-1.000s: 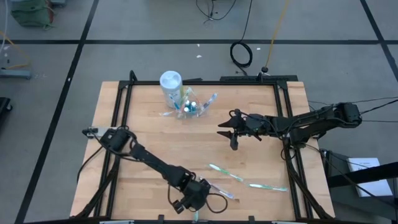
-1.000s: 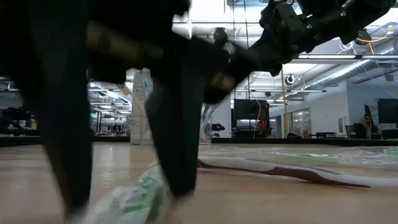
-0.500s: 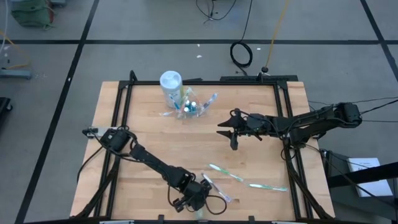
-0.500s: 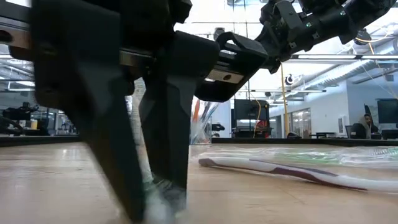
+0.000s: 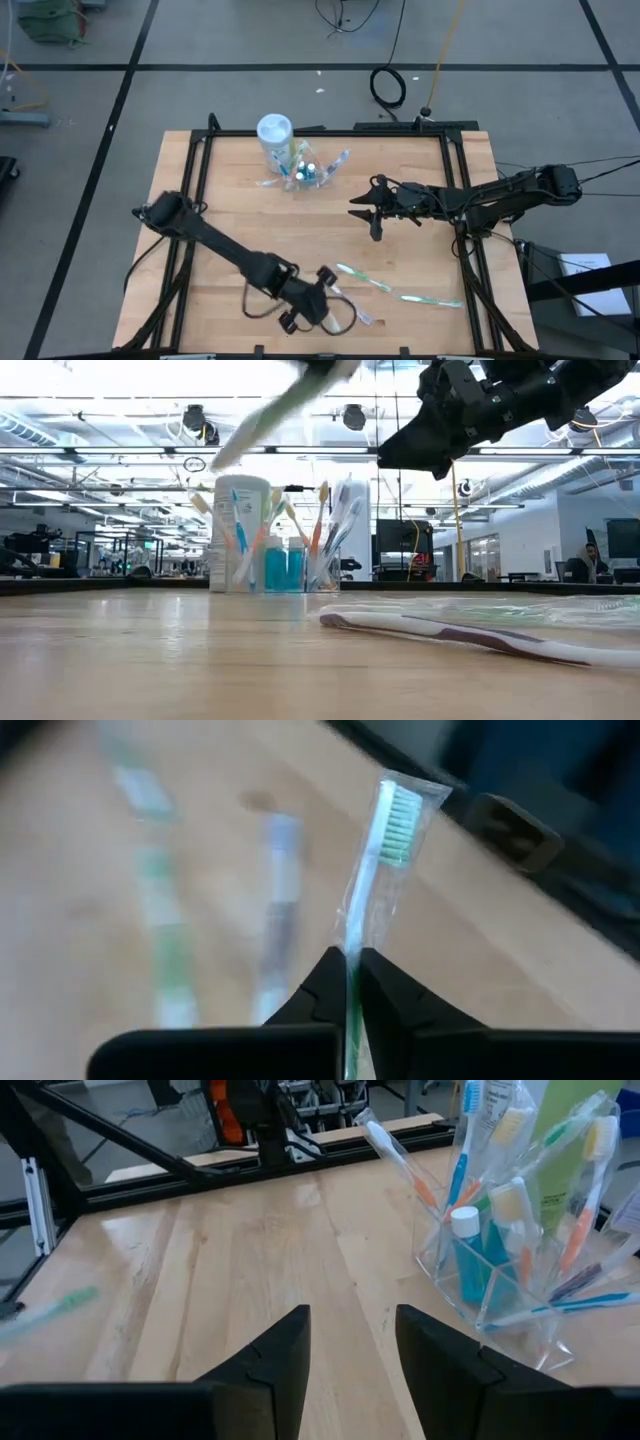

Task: Pick & Place toothbrushing station
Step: Put the green toothbrush into the transparent organizer

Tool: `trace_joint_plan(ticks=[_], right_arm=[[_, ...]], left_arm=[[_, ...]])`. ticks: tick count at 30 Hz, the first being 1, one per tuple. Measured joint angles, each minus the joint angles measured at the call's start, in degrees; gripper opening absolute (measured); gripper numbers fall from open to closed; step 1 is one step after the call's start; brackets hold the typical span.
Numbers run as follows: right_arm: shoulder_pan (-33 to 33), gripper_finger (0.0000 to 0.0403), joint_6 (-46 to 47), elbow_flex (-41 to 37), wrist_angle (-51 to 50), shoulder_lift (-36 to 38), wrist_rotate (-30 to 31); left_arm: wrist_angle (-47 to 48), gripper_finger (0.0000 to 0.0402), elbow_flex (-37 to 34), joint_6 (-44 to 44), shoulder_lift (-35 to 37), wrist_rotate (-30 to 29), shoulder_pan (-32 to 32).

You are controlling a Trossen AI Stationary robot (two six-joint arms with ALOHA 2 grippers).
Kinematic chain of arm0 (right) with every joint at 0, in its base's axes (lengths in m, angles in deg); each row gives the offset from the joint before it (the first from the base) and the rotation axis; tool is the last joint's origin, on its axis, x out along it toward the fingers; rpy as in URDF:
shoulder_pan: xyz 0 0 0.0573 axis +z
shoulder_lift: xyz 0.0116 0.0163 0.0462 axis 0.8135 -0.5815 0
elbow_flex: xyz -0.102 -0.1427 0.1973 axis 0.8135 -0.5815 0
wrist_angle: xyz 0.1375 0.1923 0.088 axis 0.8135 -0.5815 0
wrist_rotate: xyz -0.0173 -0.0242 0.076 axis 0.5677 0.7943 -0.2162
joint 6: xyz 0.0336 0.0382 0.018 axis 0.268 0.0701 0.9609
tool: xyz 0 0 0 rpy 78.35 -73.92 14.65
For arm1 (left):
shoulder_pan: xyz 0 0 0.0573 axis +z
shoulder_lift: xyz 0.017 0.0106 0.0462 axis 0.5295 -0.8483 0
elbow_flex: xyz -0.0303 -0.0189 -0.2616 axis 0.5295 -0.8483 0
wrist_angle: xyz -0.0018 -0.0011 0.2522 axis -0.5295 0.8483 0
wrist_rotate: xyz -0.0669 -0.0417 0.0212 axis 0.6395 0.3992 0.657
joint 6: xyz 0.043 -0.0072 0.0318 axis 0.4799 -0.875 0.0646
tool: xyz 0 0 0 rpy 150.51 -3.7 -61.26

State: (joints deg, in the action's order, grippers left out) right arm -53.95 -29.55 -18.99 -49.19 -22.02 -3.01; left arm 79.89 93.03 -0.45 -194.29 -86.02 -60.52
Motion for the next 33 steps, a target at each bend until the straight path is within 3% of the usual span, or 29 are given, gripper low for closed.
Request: trace_joint_plan(ticks=[11,15,19,22,26,29,33], right_arm=[[1.63,0.0139,0.14,0.00,-0.04,0.01,-0.01],[2.99,0.0139,0.14,0.00,-0.03,0.01,0.00],[4.45,0.0139,0.14,0.00,-0.04,0.02,0.02],[5.38,0.0139,0.14,0.00,0.14,0.01,0.04],[5.70,0.0139,0.14,0.00,1.04,0.00,0.07],[5.62,0.0139,-1.75,0.00,2.27,0.00,0.17],[6.05,0.0139,-5.25,0.00,7.53,-0.72,0.07]], left_arm=[[4.90,0.0008,0.06,1.35,14.92,-18.89,0.77],[2.53,0.0005,-4.34,0.03,18.17,-30.14,1.64],[-9.86,0.0004,-15.17,-1.60,20.62,-34.79,3.22],[-25.34,0.0006,-25.65,-0.57,21.58,-36.74,4.40],[-52.78,0.0004,-38.28,-0.22,21.62,-38.10,7.57],[-71.14,0.0005,-45.25,-3.74,20.85,-32.75,10.43],[-81.13,0.0010,-49.50,-8.86,20.90,-27.81,13.21]])
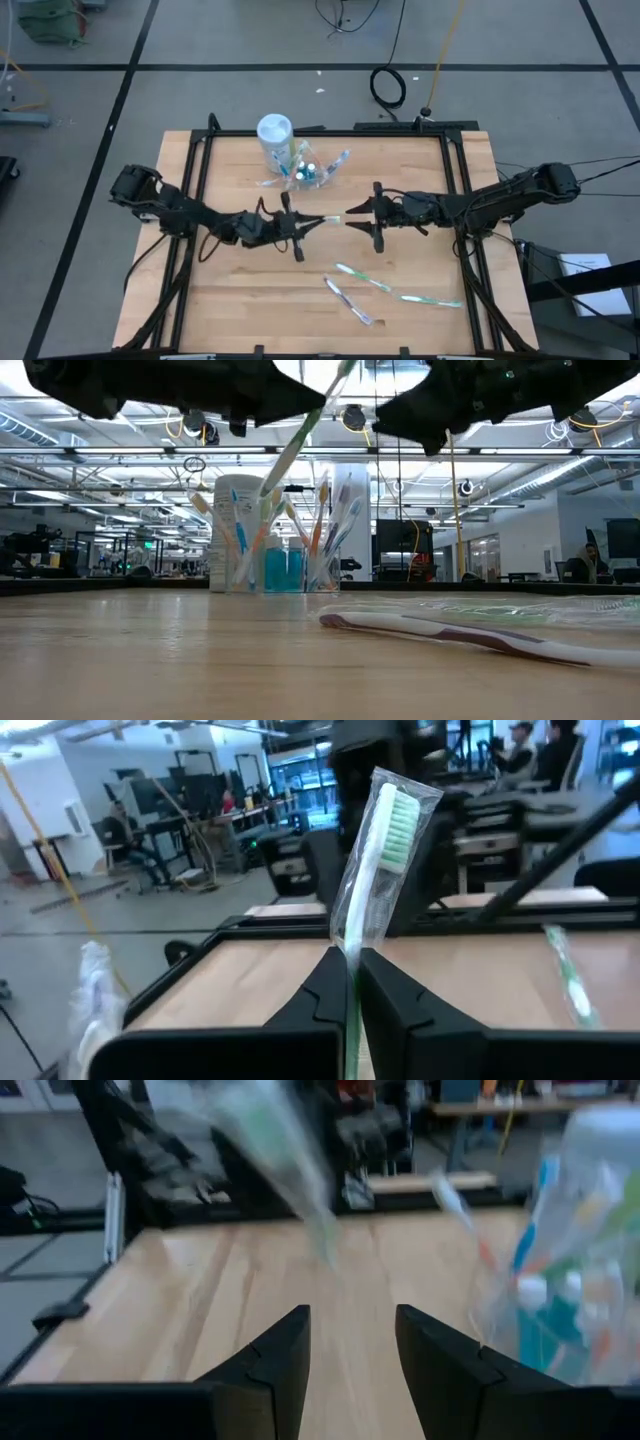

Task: Pick & Place toothbrushing station
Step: Put the green toothbrush into the transparent organizer

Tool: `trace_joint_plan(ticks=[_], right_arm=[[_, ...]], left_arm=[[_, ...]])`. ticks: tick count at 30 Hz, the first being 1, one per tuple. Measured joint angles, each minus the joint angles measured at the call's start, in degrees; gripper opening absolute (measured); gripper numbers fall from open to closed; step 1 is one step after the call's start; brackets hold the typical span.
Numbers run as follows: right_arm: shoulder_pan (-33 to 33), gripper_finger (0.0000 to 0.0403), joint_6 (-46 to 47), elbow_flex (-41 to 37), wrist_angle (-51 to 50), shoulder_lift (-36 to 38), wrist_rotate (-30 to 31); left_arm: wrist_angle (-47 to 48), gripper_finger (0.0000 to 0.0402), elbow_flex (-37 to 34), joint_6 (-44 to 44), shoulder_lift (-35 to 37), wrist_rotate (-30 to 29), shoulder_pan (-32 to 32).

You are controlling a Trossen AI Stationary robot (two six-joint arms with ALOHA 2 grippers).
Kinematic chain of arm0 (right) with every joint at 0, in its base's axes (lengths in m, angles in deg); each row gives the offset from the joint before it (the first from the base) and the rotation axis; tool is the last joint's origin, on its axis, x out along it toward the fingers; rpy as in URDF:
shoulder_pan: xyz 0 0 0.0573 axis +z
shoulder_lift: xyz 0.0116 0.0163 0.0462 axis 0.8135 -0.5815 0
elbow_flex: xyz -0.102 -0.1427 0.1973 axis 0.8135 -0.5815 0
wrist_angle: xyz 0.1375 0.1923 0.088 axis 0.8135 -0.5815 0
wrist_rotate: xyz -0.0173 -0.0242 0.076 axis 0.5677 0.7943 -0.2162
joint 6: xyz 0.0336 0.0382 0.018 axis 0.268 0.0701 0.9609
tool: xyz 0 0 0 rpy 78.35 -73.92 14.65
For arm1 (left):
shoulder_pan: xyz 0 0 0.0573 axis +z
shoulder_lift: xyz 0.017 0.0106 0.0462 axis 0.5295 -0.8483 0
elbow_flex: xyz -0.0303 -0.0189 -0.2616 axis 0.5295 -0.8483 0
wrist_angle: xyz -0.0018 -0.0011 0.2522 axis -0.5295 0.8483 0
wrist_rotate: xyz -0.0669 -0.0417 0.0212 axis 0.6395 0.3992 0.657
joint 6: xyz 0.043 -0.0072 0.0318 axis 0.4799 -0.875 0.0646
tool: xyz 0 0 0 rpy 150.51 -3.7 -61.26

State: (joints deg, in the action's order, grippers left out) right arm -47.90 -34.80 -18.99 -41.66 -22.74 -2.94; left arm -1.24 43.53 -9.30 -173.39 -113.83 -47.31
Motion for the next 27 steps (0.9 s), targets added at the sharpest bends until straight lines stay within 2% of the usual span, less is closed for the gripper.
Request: trace_joint_plan(ticks=[6,10,15,19,22,27], right_arm=[[2.10,0.0139,-1.50,0.02,11.97,-5.69,0.00],[2.40,0.0139,-1.50,-0.01,18.19,-11.18,0.08],[2.64,0.0139,-1.48,0.02,32.43,-17.52,0.06],[3.04,0.0139,-1.14,0.02,42.16,-21.95,-0.14],[3.29,0.0139,-1.23,0.47,46.13,-24.86,-1.40],[3.35,0.0139,-1.23,5.04,45.12,-28.68,-1.46]], left_arm=[[-1.98,0.0006,0.45,-1.39,-0.07,6.25,1.25],[-7.29,0.0010,1.00,-0.91,-0.02,7.14,0.52],[-12.09,0.0005,1.02,0.02,-0.07,11.47,-0.24],[-12.26,0.0015,1.05,-0.06,-0.02,12.23,-0.24],[-12.36,0.0012,1.05,-0.28,-0.05,12.25,-0.24],[-12.37,0.0006,1.07,-1.81,-0.04,12.23,-0.06]])
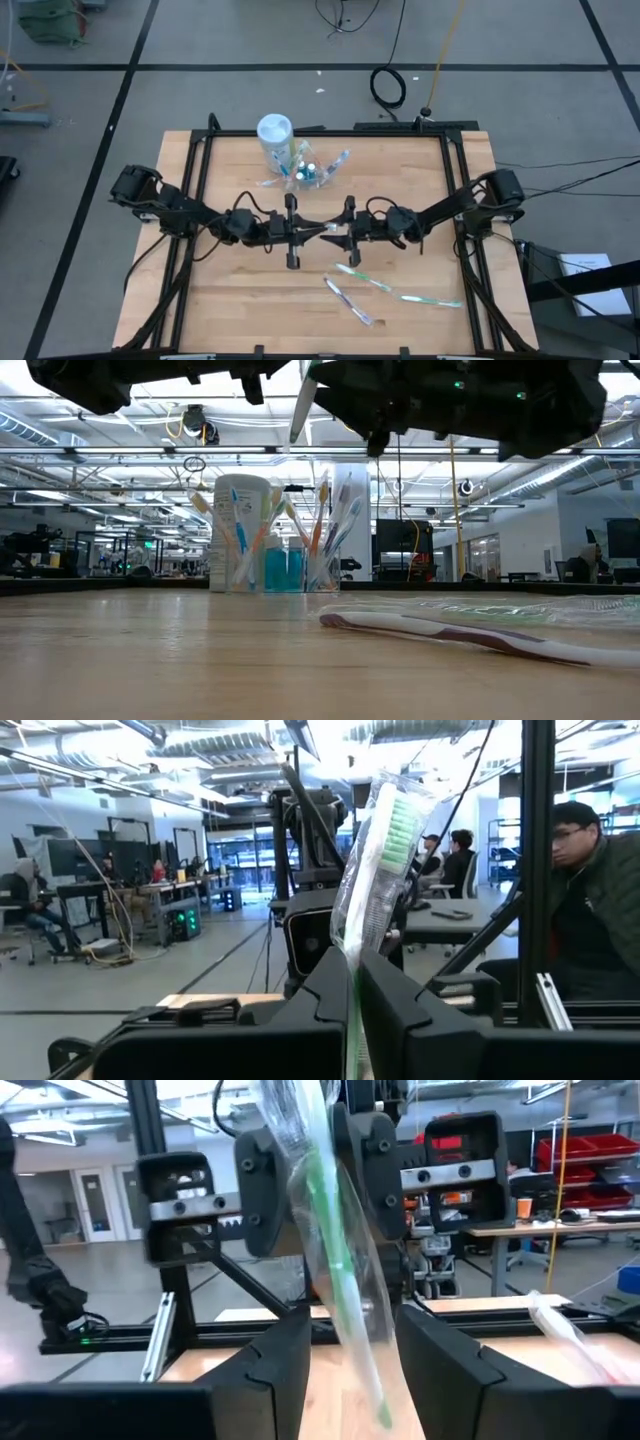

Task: Pick & Place toothbrushing station
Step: Put the green toothbrush into the transparent organizer

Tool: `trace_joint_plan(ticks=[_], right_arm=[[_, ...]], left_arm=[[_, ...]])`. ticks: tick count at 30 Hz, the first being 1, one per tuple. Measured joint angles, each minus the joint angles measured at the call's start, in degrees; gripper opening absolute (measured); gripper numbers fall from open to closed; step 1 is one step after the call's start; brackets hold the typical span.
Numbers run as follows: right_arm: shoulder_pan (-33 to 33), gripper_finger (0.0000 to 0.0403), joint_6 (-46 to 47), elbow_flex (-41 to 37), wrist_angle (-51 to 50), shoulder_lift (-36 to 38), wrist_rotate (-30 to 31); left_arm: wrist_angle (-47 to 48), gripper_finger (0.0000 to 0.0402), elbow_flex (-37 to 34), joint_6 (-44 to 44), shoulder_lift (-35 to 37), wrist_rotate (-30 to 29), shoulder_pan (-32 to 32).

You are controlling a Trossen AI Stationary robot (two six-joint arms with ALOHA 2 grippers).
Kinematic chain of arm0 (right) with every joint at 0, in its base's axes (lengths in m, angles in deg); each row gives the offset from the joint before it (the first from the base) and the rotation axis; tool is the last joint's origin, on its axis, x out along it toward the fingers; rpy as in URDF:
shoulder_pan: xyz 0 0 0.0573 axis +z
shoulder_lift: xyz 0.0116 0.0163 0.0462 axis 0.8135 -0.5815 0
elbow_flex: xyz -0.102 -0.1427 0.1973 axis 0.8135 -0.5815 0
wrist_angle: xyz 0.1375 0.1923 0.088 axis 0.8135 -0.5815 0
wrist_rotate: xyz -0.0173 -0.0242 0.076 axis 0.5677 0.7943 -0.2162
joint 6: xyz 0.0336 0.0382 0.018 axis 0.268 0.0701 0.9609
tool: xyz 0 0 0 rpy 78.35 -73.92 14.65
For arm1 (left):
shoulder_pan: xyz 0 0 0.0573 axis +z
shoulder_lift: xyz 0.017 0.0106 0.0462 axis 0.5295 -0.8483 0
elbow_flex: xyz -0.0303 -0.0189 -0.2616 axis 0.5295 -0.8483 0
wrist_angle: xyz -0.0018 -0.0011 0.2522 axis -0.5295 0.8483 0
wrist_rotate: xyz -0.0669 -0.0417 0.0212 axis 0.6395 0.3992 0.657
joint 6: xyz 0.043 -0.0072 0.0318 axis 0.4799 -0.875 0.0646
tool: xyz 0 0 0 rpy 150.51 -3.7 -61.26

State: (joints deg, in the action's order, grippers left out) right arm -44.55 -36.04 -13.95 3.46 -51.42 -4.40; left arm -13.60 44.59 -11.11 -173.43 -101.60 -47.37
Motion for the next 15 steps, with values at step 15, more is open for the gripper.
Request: trace_joint_plan(ticks=[15], right_arm=[[-0.15,0.0070,-0.26,2.28,-2.84,-1.00,-0.11]], left_arm=[[0.17,0.0020,0.00,0.78,0.00,-0.49,-1.18]])
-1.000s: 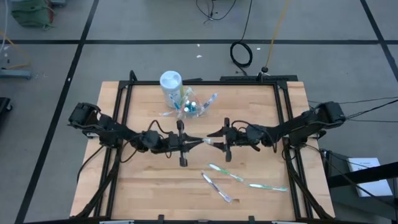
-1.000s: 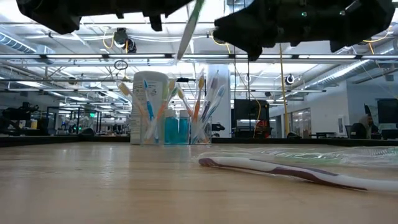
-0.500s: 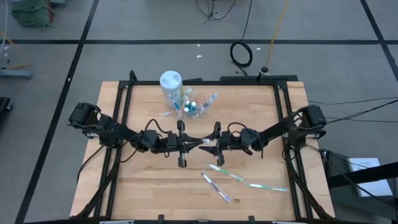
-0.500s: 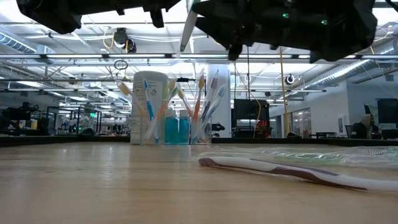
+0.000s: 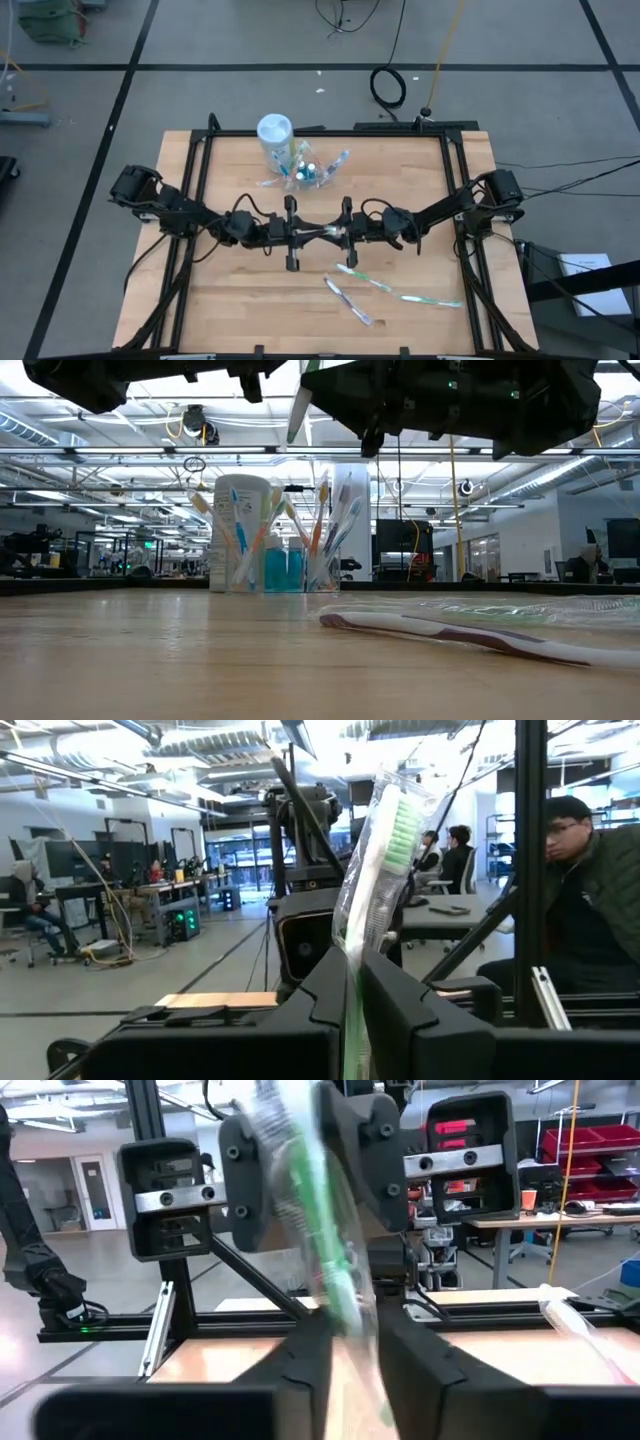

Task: Pick & Place toothbrushing station
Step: Put the green toothbrush into the transparent organizer

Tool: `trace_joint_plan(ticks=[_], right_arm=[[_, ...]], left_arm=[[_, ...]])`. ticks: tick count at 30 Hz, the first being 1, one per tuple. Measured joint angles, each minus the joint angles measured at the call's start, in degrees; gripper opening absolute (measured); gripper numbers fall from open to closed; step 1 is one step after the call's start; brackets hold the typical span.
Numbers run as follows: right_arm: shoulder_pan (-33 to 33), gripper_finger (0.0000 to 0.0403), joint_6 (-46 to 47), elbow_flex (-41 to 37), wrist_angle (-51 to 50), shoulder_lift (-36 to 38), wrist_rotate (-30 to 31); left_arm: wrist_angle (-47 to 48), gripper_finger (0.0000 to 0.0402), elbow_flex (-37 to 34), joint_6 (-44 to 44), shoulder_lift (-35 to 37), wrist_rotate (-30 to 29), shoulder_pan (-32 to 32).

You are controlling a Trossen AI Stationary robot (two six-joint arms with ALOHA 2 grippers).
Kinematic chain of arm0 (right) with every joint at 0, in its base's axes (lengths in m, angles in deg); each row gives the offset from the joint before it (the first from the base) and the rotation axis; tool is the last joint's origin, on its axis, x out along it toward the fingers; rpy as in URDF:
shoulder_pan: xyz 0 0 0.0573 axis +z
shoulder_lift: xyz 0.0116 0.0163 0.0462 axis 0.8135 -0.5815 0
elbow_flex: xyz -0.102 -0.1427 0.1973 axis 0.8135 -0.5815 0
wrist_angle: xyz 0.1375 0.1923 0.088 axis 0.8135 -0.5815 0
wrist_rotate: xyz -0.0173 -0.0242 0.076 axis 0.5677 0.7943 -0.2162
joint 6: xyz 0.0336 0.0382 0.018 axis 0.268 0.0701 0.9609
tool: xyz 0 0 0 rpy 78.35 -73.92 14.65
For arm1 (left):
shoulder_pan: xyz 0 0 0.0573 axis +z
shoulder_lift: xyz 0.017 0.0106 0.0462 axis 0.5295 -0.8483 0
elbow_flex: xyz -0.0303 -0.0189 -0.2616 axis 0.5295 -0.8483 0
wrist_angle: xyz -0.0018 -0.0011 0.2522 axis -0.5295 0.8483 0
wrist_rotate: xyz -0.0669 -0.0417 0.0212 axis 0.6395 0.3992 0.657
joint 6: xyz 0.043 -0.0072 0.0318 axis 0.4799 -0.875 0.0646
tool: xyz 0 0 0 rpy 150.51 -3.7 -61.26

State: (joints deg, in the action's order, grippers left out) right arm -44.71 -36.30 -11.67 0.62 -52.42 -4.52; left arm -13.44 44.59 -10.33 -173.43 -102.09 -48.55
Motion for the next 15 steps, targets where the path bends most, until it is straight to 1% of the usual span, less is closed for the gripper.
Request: trace_joint_plan(ticks=[3,5,8,12,15], right_arm=[[0.04,0.0033,-0.25,0.00,-0.11,0.02,-0.19],[0.04,0.0016,-0.30,0.00,-0.26,0.01,-0.22],[0.04,0.0015,-1.14,0.00,-0.41,0.02,-0.12],[0.02,0.0029,-1.55,0.00,-1.36,0.06,0.04],[0.02,0.0029,-1.53,0.00,-1.47,0.07,0.02]], left_arm=[[-0.08,0.0023,0.00,-0.15,0.00,-1.62,0.00],[0.08,0.0024,0.00,-0.58,0.00,-2.78,0.00],[0.10,0.0025,0.00,-0.61,0.00,-3.05,0.00],[0.69,0.0025,0.00,-0.57,0.00,-3.05,-0.17],[0.86,0.0026,0.00,-0.56,0.00,-3.22,-0.37]])
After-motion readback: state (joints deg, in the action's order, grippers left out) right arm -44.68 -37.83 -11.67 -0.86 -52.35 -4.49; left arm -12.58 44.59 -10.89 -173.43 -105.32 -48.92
